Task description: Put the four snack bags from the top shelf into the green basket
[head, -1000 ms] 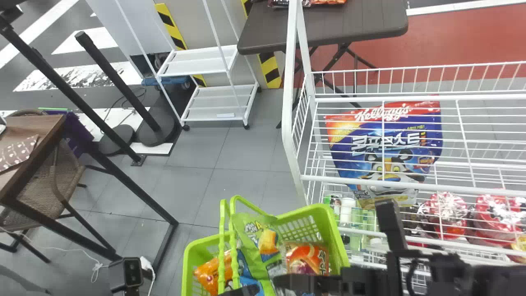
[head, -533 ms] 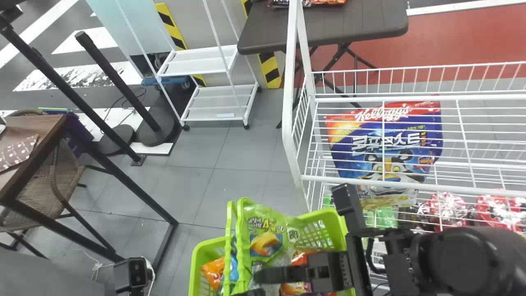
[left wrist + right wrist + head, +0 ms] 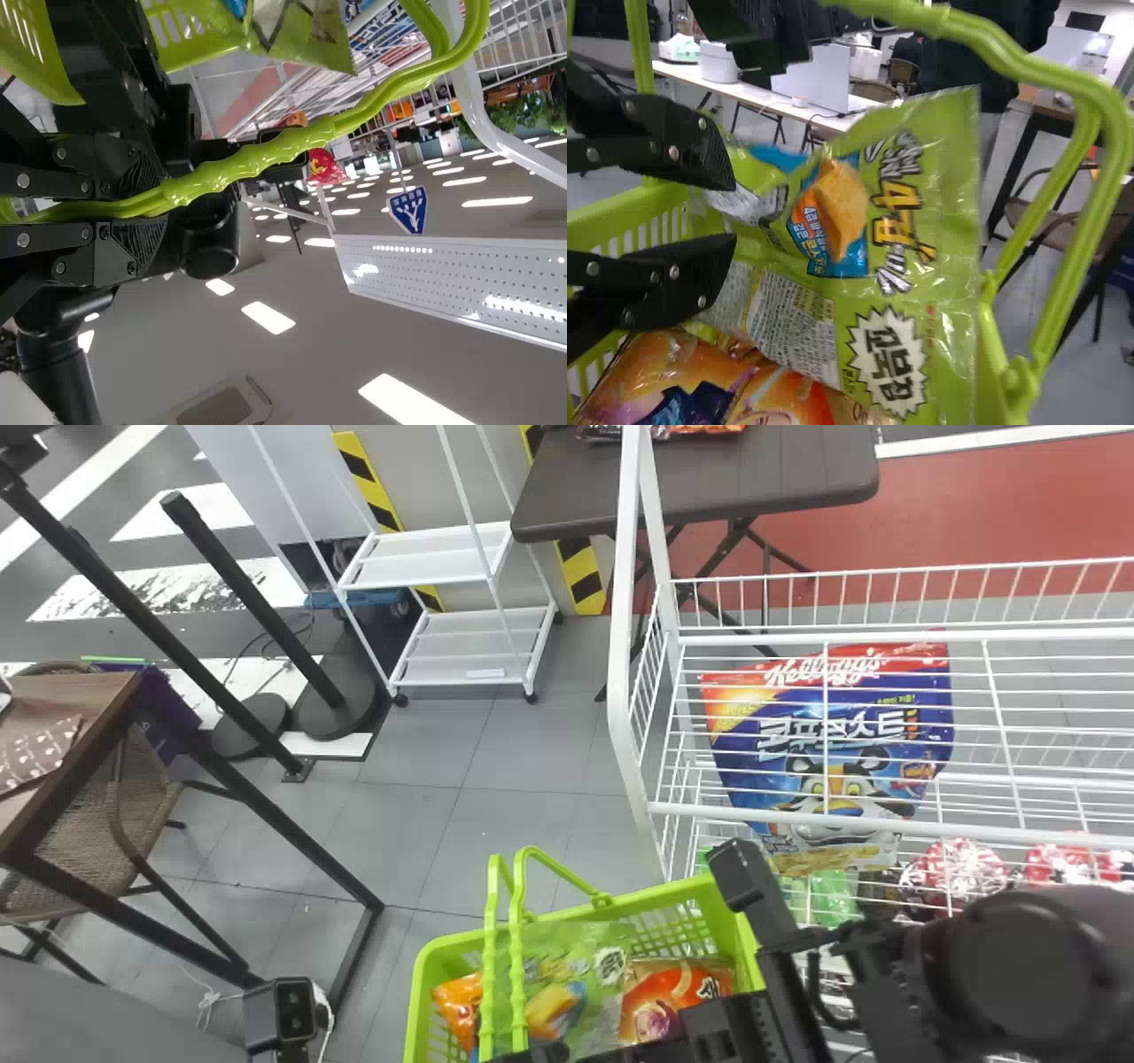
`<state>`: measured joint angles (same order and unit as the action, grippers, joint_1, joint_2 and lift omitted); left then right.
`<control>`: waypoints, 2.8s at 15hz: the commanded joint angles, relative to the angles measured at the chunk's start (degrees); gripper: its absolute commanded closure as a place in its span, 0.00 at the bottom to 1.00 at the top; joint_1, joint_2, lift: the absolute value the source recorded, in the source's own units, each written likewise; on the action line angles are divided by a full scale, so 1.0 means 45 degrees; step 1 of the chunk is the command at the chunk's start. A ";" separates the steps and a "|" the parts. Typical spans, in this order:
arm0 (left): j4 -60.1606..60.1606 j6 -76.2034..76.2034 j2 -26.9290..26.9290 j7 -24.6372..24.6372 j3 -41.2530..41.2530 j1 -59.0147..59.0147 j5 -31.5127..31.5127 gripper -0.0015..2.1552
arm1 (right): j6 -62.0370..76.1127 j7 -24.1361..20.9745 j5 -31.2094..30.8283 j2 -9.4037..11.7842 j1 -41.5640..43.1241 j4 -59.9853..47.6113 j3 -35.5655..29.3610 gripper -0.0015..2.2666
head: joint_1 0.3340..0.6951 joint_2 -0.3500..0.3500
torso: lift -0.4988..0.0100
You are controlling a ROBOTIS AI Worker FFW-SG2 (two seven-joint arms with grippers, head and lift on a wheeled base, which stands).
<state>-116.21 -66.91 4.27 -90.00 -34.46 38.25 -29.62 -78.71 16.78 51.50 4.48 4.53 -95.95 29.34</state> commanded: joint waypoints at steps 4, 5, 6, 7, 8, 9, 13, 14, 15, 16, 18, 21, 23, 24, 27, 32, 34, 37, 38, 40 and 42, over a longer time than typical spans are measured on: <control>0.0063 0.0074 0.0008 -0.0126 -0.0056 -0.0004 0.0000 1.00 | -0.2527 0.0411 0.0041 0.0529 -0.1554 -0.4069 -0.4568 0.03 | 1.00 1.00 | 0.98; 0.0083 0.0034 0.0008 -0.0126 -0.0056 -0.0004 0.0000 1.00 | -0.2305 0.0391 -0.0291 0.0607 -0.2062 -0.5065 -0.5779 0.03 | 1.00 1.00 | 0.98; 0.0083 0.0074 0.0008 -0.0126 -0.0056 -0.0004 0.0000 1.00 | -0.1992 0.0391 -0.1014 0.0607 -0.2414 -0.5847 -0.6814 0.03 | 1.00 1.00 | 0.98; 0.0102 0.0034 0.0028 -0.0126 -0.0056 -0.0023 0.0000 1.00 | -0.1446 0.0411 -0.1717 0.0607 -0.2492 -0.6101 -0.7439 0.03 | 1.00 1.00 | 0.98; 0.0122 0.0034 0.0067 -0.0126 -0.0037 -0.0062 0.0000 1.00 | -0.0313 0.0391 -0.2889 0.0607 -0.2492 -0.6101 -0.7849 0.03 | 1.00 1.00 | 0.98; 0.0141 0.0034 0.0106 -0.0126 0.0022 -0.0121 0.0000 1.00 | 0.1289 0.0216 -0.4315 0.0607 -0.2492 -0.6062 -0.8005 0.03 | 1.00 1.00 | 0.98; 0.0239 0.0034 0.0126 -0.0126 0.0041 -0.0141 0.0000 1.00 | 0.5586 -0.1034 -0.8279 0.0509 -0.1867 -0.4890 -0.7966 0.03 | 1.00 0.72 | 0.98; 0.0278 0.0034 0.0126 -0.0126 0.0041 -0.0141 0.0000 1.00 | 0.6328 -0.1601 -0.9080 0.0509 -0.1593 -0.4499 -0.7908 0.03 | 1.00 0.64 | 0.98; 0.0298 0.0034 0.0145 -0.0126 0.0022 -0.0141 0.0000 1.00 | 0.6836 -0.2050 -0.9822 0.0470 -0.1339 -0.4069 -0.7849 0.03 | 1.00 0.52 | 0.98; 0.0337 0.0074 0.0145 -0.0126 0.0002 -0.0121 0.0000 1.00 | 0.6992 -0.2363 -1.0272 0.0431 -0.1105 -0.3718 -0.7869 0.03 | 1.00 0.48 | 0.98; 0.0415 0.0113 0.0145 -0.0126 -0.0076 -0.0101 -0.0039 1.00 | 0.7304 -0.2929 -1.0643 0.0451 -0.0656 -0.2917 -0.8162 0.03 | 1.00 0.40 | 0.98; 0.0493 0.0191 0.0204 -0.0126 -0.0076 -0.0082 -0.0098 1.00 | 0.8242 -0.3613 -1.0838 0.0451 -0.0382 -0.1882 -0.8572 0.03 | 1.00 0.31 | 0.98; 0.0513 0.0191 0.0223 -0.0126 -0.0076 -0.0082 -0.0098 1.00 | 0.8437 -0.3984 -1.0838 0.0451 -0.0265 -0.1569 -0.8943 0.03 | 1.00 0.26 | 0.98; 0.0532 0.0191 0.0262 -0.0126 -0.0076 -0.0082 -0.0098 1.00 | 0.8398 -0.4042 -1.0858 0.0470 -0.0050 -0.1276 -0.9099 0.03 | 1.00 0.22 | 0.98; 0.0571 0.0191 0.0282 -0.0126 -0.0076 -0.0141 -0.0098 1.00 | 0.8242 -0.4081 -1.1248 0.0470 0.0789 -0.0378 -0.9041 0.03 | 1.00 0.19 | 0.98; 0.0688 0.0191 0.0282 -0.0126 -0.0271 -0.0082 -0.0137 1.00 | 0.7695 -0.4081 -1.1580 0.0451 0.1551 0.0579 -0.8962 0.48 | 1.00 0.18 | 0.98; 0.0708 0.0230 0.0262 -0.0126 -0.0271 -0.0082 -0.0137 1.00 | 0.7226 -0.4101 -1.1443 0.0431 0.1336 0.0442 -0.8943 0.96 | 1.00 0.19 | 0.98; 0.0688 0.0230 0.0262 -0.0126 -0.0193 -0.0121 -0.0117 1.00 | 0.7265 -0.4101 -1.1287 0.0431 0.0750 -0.0476 -0.9197 1.00 | 1.00 0.19 | 0.98; 0.0688 0.0191 0.0262 -0.0126 -0.0193 -0.0121 -0.0117 1.00 | 0.7304 -0.4101 -1.1287 0.0431 0.0594 -0.0749 -0.9275 1.00 | 1.00 0.18 | 0.98; 0.0688 0.0191 0.0243 -0.0126 -0.0174 -0.0121 -0.0117 1.00 | 0.7304 -0.4101 -1.1053 0.0431 0.0321 -0.1081 -0.9548 1.00 | 1.00 0.16 | 0.98; 0.0688 0.0191 0.0262 -0.0126 -0.0174 -0.0141 -0.0117 1.00 | 0.7265 -0.3925 -1.0526 0.0431 -0.0343 -0.1960 -0.9666 1.00 | 1.00 0.15 | 0.98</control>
<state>-113.11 -66.05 5.39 -90.00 -35.25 37.69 -30.15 -45.89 -1.18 2.62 6.41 5.05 -102.02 -13.83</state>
